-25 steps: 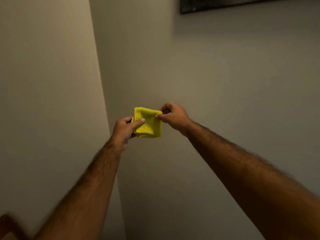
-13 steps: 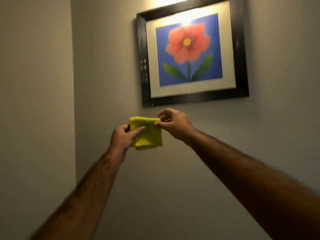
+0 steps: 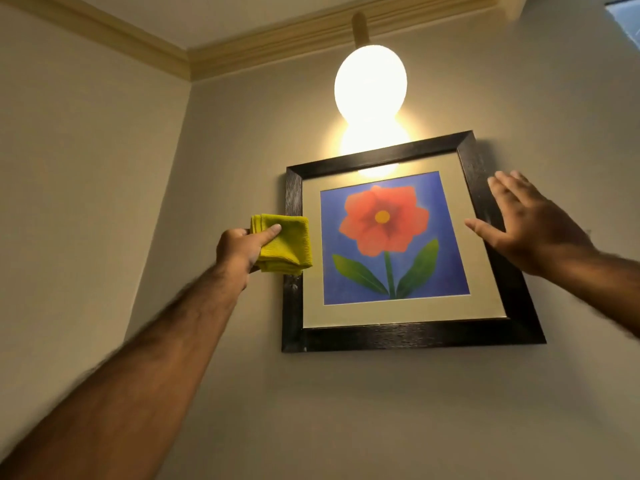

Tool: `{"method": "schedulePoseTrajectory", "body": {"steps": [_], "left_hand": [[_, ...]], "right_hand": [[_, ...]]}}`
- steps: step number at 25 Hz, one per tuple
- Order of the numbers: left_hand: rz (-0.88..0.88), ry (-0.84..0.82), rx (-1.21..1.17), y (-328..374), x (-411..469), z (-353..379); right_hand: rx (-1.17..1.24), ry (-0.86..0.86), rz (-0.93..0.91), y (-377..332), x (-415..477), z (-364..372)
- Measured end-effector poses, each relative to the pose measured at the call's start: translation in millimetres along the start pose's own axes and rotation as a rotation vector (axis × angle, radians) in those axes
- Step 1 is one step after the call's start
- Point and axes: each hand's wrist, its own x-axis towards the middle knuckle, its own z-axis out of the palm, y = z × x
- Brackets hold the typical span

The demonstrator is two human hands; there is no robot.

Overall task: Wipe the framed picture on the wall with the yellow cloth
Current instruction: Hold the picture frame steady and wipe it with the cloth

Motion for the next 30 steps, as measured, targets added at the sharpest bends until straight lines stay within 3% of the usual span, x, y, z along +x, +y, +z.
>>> {"method": "schedulePoseTrajectory", "body": {"steps": [5,7,9,11,12,16,25,30], "left_hand": [[0.057,0.157,0.219,-17,9,22],[0.273,0.341,0.456,-26,4,27],[0.631,0.425,0.664,-31,1,30],[0.923,0.274,0.778,-35,-1,39],[0.978,0.186,0.801,-39,-4,44],[0.846,-0.001,0.831,-69,-28,52],[0.817,-0.067,0.928,-189,-162,13],[0.816,-0.084,0.888,-155,-122,21]], "right_hand": [[-0.007,-0.146,0.041,10,6,33],[0.006,-0.150,0.057,11,4,53],[0.002,-0.082,0.060,12,-2,72],[-0.016,0.000,0.047,13,-6,87],[-0.022,0.037,0.033,15,-7,90],[-0.038,0.126,0.011,23,-2,102],[-0.080,0.194,0.006,39,11,120],[-0.060,0.192,0.011,35,6,117]]}}
